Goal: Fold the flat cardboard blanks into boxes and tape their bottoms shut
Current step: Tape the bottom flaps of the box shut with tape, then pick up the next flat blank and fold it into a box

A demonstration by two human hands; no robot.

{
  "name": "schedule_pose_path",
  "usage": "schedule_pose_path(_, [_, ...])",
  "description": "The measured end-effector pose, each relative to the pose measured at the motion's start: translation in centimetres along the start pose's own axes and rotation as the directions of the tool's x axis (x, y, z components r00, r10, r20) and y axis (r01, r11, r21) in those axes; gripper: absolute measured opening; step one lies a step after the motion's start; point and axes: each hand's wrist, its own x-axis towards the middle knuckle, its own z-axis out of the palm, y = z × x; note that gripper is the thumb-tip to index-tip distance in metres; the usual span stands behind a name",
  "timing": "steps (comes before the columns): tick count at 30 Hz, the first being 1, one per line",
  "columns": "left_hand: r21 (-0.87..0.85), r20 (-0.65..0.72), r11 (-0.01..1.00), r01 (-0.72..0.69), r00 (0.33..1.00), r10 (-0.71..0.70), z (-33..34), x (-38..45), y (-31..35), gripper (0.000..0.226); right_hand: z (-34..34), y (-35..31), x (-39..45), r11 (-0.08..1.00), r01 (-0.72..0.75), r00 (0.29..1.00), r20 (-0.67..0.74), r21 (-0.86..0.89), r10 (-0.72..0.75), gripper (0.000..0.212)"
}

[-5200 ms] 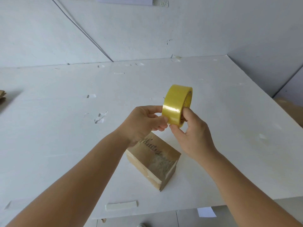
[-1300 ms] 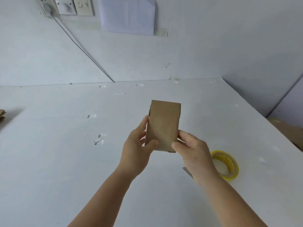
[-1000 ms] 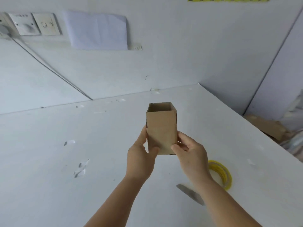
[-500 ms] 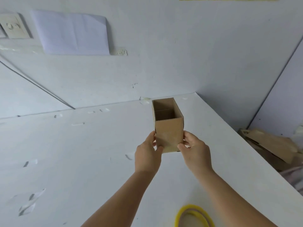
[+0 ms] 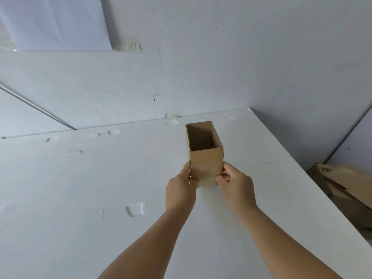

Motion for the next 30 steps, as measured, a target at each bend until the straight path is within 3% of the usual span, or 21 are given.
schedule_pose_path(11, [0.006,0.014,0.999,0.046,0.999,-0.047,1.8,0.8,-1.4,0.025,1.6,1.8,0.5,0.998,-0.066,0.998,0.013,-0.005,0.066,0.03])
schedule_pose_path(17, [0.229,0.133,0.973,-0.026,0.991,-0.005,-0.1,-0.7,-0.8,0.051,0.3,1.1,-0.8,0.97,-0.149,0.959,0.21,-0.19,0.188,0.064])
schedule_pose_path(24, [0.499,0.23,0.84,-0.211,0.967,0.107,-3.6,-5.3,-2.2,0.057,-1.0,-1.7,-6.0,0.884,0.066,0.886,0.435,-0.464,0.162,0.071])
schedule_pose_path(30, [0.565,0.214,0.796,-0.217,0.97,0.112,-9.1,-10.9,-4.9,0.062,-0.8,-7.1,-11.4,0.818,0.278,0.835,0.548,-0.503,0.053,0.072])
